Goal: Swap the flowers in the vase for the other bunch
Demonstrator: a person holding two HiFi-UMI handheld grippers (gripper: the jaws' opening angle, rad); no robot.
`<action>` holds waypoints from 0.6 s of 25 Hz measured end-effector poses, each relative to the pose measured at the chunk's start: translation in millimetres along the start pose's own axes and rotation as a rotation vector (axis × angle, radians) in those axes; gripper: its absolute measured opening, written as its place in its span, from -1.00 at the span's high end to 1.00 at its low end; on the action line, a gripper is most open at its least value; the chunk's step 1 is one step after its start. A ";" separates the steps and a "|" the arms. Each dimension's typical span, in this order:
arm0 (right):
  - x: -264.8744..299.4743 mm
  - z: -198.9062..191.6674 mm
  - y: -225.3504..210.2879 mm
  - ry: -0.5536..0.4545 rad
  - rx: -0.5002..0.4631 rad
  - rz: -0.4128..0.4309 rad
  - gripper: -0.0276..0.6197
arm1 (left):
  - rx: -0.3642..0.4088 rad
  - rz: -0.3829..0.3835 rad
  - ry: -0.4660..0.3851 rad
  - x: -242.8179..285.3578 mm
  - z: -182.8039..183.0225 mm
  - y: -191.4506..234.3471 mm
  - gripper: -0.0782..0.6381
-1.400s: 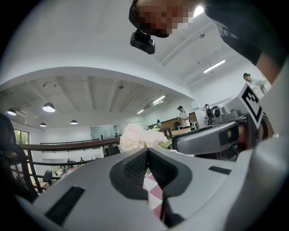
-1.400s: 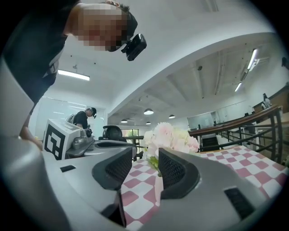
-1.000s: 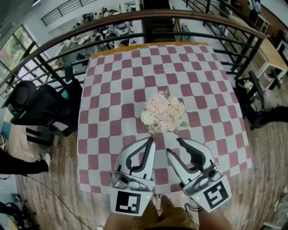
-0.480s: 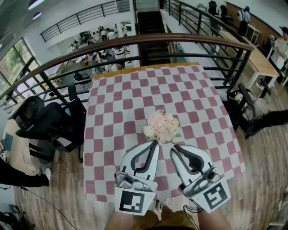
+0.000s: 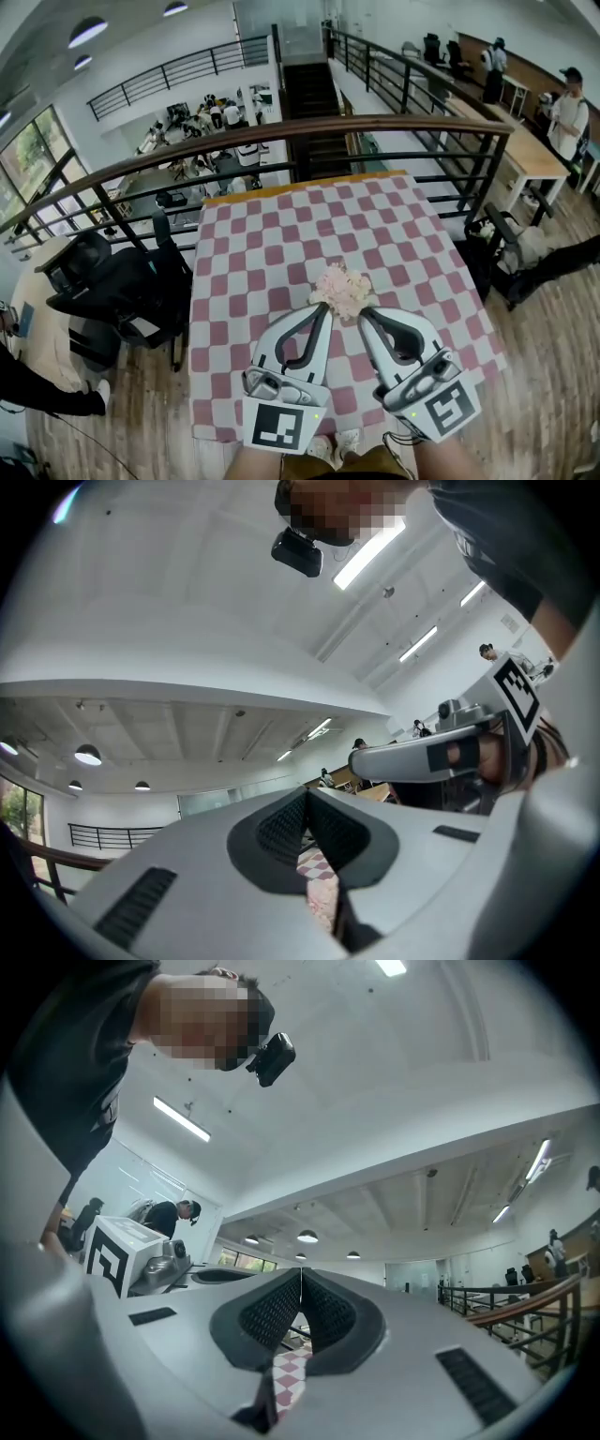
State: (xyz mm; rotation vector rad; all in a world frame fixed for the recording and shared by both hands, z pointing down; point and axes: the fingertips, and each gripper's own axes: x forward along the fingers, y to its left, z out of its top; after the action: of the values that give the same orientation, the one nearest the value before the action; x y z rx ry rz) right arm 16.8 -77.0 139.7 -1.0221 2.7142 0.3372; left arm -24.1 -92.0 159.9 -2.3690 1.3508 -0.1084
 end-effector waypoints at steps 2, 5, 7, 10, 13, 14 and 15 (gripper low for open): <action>1.8 9.4 3.2 -0.012 -0.008 0.001 0.82 | 0.005 -0.007 -0.014 -2.6 10.8 0.9 0.76; 3.1 21.5 7.5 -0.031 -0.018 -0.007 0.82 | 0.001 -0.016 -0.042 -8.3 24.1 3.7 0.76; 5.0 28.1 8.8 -0.037 -0.022 -0.015 0.82 | -0.002 -0.014 -0.055 -12.3 31.5 8.0 0.76; 7.1 35.6 12.2 -0.030 -0.044 -0.008 0.82 | 0.005 -0.008 -0.067 -17.6 41.3 12.9 0.76; 6.7 43.9 12.6 -0.038 -0.059 -0.004 0.82 | 0.021 -0.003 -0.077 -20.1 49.3 13.6 0.76; 6.6 46.4 13.2 -0.041 -0.063 -0.001 0.82 | 0.026 -0.002 -0.079 -20.7 51.7 13.6 0.76; 7.0 48.5 14.6 -0.043 -0.066 0.003 0.82 | 0.032 0.000 -0.082 -21.8 53.8 14.0 0.76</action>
State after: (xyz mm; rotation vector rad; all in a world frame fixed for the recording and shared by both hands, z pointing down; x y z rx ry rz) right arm 7.9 -56.6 93.6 -1.0163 2.6829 0.4462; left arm -32.7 -63.3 108.2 -2.3212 1.3010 -0.0330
